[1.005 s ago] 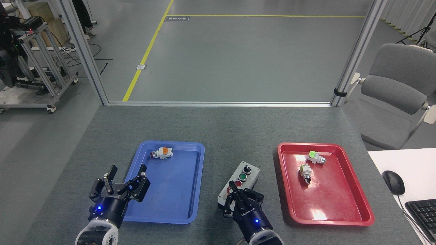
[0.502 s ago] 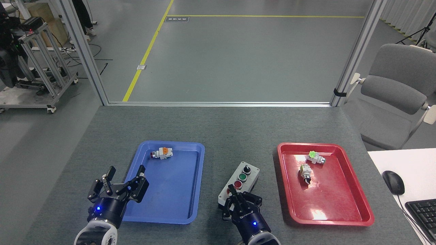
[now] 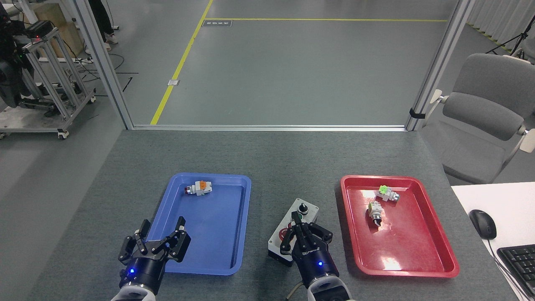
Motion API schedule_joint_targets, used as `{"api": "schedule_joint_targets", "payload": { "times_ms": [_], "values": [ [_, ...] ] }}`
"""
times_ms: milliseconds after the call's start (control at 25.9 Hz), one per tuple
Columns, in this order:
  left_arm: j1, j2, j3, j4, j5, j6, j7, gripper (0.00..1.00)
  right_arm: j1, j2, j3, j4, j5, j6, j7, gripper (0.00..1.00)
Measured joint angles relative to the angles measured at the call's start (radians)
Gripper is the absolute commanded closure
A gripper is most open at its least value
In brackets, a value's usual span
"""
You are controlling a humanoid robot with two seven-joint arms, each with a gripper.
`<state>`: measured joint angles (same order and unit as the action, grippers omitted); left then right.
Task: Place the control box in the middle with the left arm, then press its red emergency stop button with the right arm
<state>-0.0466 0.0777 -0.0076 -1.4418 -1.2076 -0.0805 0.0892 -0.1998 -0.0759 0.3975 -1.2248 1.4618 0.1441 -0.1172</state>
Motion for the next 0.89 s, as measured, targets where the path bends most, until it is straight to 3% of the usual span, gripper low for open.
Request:
{"api": "schedule_joint_targets", "payload": {
  "times_ms": [77, 116, 309, 464, 657, 889],
  "values": [
    [0.0, -0.006, -0.001, 0.007, -0.015, 0.0, 0.006, 0.01, 0.005, -0.001, -0.038, -0.028, 0.0, 0.002, -0.001, 0.12],
    [0.001, -0.009, -0.001, 0.009, -0.019, 0.0, 0.006, 0.01, 0.009, -0.002, -0.057, -0.04, 0.0, 0.002, -0.002, 0.03],
    [0.001, -0.019, 0.0, 0.011, -0.015, 0.0, 0.007, 0.01, 0.049, -0.015, -0.175, -0.099, -0.001, -0.019, -0.002, 0.02],
    [0.001, -0.022, 0.0, 0.011, -0.013, -0.001, 0.009, 0.01, 0.091, -0.067, -0.276, -0.142, -0.006, -0.056, -0.003, 0.02],
    [0.001, -0.022, 0.0, 0.011, -0.012, -0.001, 0.009, 0.01, 0.139, -0.121, -0.373, -0.194, -0.055, -0.073, -0.005, 0.02],
    [0.001, -0.022, 0.0, 0.011, -0.012, -0.001, 0.009, 0.01, 0.175, -0.145, -0.429, -0.215, -0.088, -0.052, -0.003, 0.02]
  ]
}}
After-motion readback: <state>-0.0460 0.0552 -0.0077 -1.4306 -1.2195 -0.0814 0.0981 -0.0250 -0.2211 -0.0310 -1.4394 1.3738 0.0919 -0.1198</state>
